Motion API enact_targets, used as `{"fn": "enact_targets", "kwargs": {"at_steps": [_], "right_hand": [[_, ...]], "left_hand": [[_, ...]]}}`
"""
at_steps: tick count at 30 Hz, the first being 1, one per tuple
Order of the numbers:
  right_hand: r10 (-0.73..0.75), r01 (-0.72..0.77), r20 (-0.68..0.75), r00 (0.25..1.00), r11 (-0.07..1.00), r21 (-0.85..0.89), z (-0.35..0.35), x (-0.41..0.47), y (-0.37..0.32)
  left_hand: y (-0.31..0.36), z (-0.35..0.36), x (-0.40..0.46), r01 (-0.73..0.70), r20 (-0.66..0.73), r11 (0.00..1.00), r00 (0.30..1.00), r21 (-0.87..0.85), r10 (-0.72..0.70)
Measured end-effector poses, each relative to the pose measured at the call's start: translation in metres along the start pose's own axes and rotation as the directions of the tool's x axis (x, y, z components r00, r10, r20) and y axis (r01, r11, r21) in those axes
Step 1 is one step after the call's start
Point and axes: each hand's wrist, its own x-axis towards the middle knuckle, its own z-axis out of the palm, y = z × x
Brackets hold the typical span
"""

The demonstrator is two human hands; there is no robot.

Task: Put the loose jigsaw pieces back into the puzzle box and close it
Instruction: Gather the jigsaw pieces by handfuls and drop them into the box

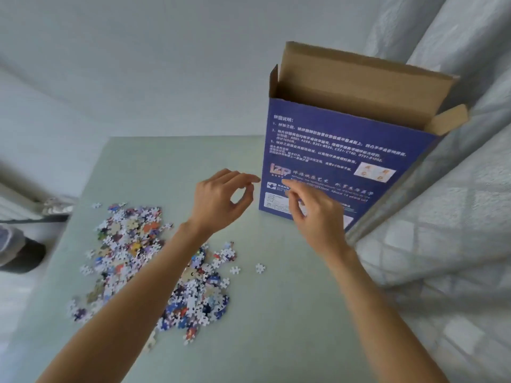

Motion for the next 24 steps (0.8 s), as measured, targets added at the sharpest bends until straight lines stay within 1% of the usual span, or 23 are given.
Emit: {"fn": "enact_targets", "kwargs": {"at_steps": [1,2,3,4,6,8,9,10,11,12,13,14,15,16,17,19,20,22,24], "right_hand": [[0.050,-0.051,0.068,0.996,0.999,0.016,0.013,-0.021,-0.007],[0.111,-0.116,0.141,0.984,0.993,0.028,0.025,-0.041,-0.012],[0.178,-0.194,0.239,0.955,0.980,0.046,0.039,-0.061,-0.018],[0.245,-0.282,0.357,0.901,0.958,0.055,0.053,-0.081,-0.025],[0.359,-0.436,0.551,0.753,0.900,0.009,0.074,-0.115,-0.032],[0.450,-0.509,0.656,0.606,0.853,-0.115,0.095,-0.141,-0.036],[0.507,-0.529,0.673,0.539,0.825,-0.198,0.103,-0.149,-0.038],[0.558,-0.537,0.672,0.488,0.798,-0.273,0.110,-0.154,-0.040],[0.593,-0.533,0.663,0.456,0.779,-0.330,0.118,-0.158,-0.044],[0.605,-0.516,0.657,0.449,0.776,-0.363,0.126,-0.161,-0.050],[0.589,-0.492,0.665,0.459,0.792,-0.362,0.134,-0.162,-0.058],[0.550,-0.477,0.684,0.480,0.817,-0.323,0.141,-0.162,-0.068],[0.499,-0.479,0.712,0.494,0.840,-0.256,0.148,-0.162,-0.079],[0.436,-0.487,0.751,0.496,0.856,-0.175,0.155,-0.160,-0.091],[0.365,-0.498,0.796,0.483,0.862,-0.093,0.160,-0.158,-0.103],[0.204,-0.497,0.871,0.446,0.866,0.052,0.169,-0.152,-0.121],[0.133,-0.479,0.885,0.446,0.871,0.110,0.171,-0.147,-0.124],[0.057,-0.413,0.878,0.476,0.895,0.166,0.178,-0.138,-0.123],[0.049,-0.322,0.864,0.501,0.937,0.134,0.184,-0.128,-0.116]], "left_hand": [[-0.007,-0.001,-0.023,0.123,0.068,0.992,0.990,-0.001,-0.122],[-0.014,-0.001,-0.045,0.238,0.127,0.971,0.963,0.008,-0.237],[-0.022,-0.002,-0.068,0.352,0.178,0.935,0.919,0.032,-0.352],[-0.030,-0.004,-0.093,0.454,0.209,0.889,0.866,0.055,-0.455],[-0.038,-0.007,-0.133,0.597,0.248,0.795,0.758,0.109,-0.604],[-0.042,-0.011,-0.170,0.677,0.291,0.710,0.652,0.192,-0.700],[-0.043,-0.012,-0.186,0.711,0.319,0.661,0.585,0.240,-0.746],[-0.044,-0.012,-0.202,0.742,0.333,0.601,0.509,0.298,-0.794],[-0.045,-0.014,-0.216,0.769,0.328,0.532,0.430,0.354,-0.841],[-0.048,-0.014,-0.230,0.790,0.313,0.469,0.364,0.396,-0.877],[-0.050,-0.016,-0.242,0.805,0.301,0.417,0.309,0.422,-0.902],[-0.052,-0.016,-0.253,0.818,0.299,0.377,0.265,0.435,-0.917],[-0.054,-0.015,-0.261,0.821,0.304,0.358,0.237,0.446,-0.923],[-0.056,-0.014,-0.268,0.821,0.309,0.352,0.226,0.449,-0.924],[-0.057,-0.012,-0.273,0.815,0.316,0.362,0.234,0.451,-0.920],[-0.060,-0.008,-0.278,0.810,0.309,0.391,0.273,0.437,-0.911],[-0.059,-0.006,-0.278,0.812,0.300,0.405,0.296,0.421,-0.907],[-0.062,-0.002,-0.276,0.824,0.287,0.419,0.325,0.382,-0.901],[-0.065,0.000,-0.274,0.837,0.284,0.414,0.324,0.357,-0.902]]}}
